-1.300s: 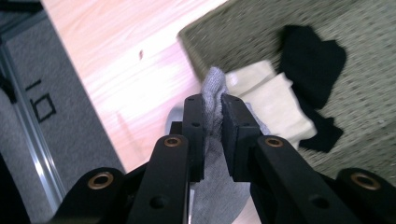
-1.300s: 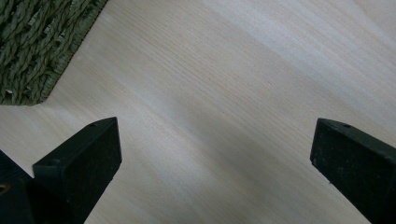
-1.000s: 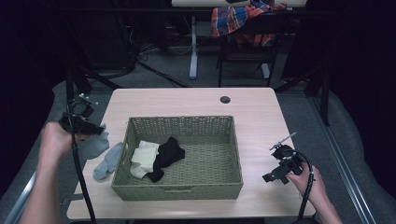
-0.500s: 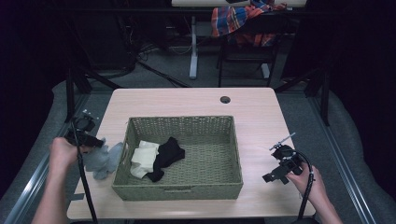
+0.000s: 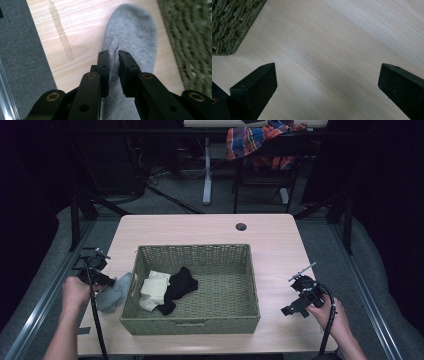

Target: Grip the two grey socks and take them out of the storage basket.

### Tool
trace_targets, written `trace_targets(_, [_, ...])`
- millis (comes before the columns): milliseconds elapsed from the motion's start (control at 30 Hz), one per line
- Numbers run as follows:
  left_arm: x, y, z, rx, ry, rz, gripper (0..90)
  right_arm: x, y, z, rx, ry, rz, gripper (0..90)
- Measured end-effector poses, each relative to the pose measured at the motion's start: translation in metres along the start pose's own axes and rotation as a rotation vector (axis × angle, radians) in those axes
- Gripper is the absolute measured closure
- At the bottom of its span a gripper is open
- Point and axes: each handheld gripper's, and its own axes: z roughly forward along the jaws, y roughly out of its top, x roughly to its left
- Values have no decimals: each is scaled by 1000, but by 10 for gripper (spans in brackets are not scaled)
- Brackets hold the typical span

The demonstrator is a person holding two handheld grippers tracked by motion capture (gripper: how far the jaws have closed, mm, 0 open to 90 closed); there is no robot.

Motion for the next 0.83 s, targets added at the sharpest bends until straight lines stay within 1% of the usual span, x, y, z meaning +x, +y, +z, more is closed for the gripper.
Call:
trace_targets(67, [1, -1, 7, 16, -15, -12, 785, 0, 0, -1, 11, -3, -11, 19])
trace_targets(100, [2, -1, 10, 30, -19, -13, 779, 0, 0, -1, 6, 1, -7, 19])
trace_targets(133, [2, -1, 12, 35, -17, -14, 762, 0, 0, -1, 4, 4, -4, 20])
trace_targets(167, [3, -2, 12, 40, -18, -25, 717, 0, 0, -1, 9, -14, -10, 19])
trace_targets(200, [4, -2, 11, 51, -25, -28, 652, 0, 0, -1, 9, -13, -11, 19])
trace_targets(233, [4, -2, 9, 53, -20, -31, 577, 1, 0, -1, 2, -3, -3, 19])
trace_targets(267, [4, -4, 6, 50, -7, -47, 492, 0, 0, -2, 7, -3, -6, 19])
trace_targets(300, [4, -5, 1, 64, 12, -63, 393, 0, 0, -2, 7, -3, -7, 19])
trace_targets(333, [3, -7, -3, 69, 43, -73, 284, 0, 0, -2, 6, -3, -7, 19])
trace_targets(367, [3, -8, -7, 67, 66, -74, 179, 0, 0, -2, 3, -5, -4, 19])
trace_targets(400, [2, -10, -12, 76, 85, -81, 98, 0, 0, -2, 6, -2, -7, 19])
trace_targets(433, [2, -13, -18, 68, 101, -86, 40, 0, 0, -2, 4, -4, -5, 20])
trace_targets(467, [1, -16, -23, 39, 111, -96, 0, 0, 0, -2, 2, -3, -5, 20])
trace_targets(500, [0, -20, -29, 26, 108, -101, 0, 0, 0, -2, 6, -2, -11, 20])
trace_targets(533, [-1, -23, -34, 11, 105, -99, 0, 0, 0, -2, 14, -11, -19, 20])
trace_targets(567, [-3, -28, -39, -8, 104, -100, 0, 0, 0, -2, 7, -17, -18, 20])
trace_targets(633, [-5, -35, -48, -44, 95, -102, 0, 0, 0, -2, 9, -11, -19, 20])
trace_targets(667, [-5, -40, -50, -67, 95, -105, 0, 1, 0, -2, 5, -5, -11, 20])
trace_targets(700, [-5, -43, -52, -73, 89, -107, 0, 1, 1, -2, 4, -6, -12, 20])
trace_targets(767, [-3, -49, -51, -77, 93, -107, 2, 2, 1, -2, 5, -6, -17, 20])
trace_targets(800, [-1, -50, -50, -68, 92, -117, 2, 2, 1, -2, 11, -4, -13, 20])
trace_targets(833, [2, -51, -48, -65, 89, -123, 3, 1, 1, -2, 5, -6, -16, 20])
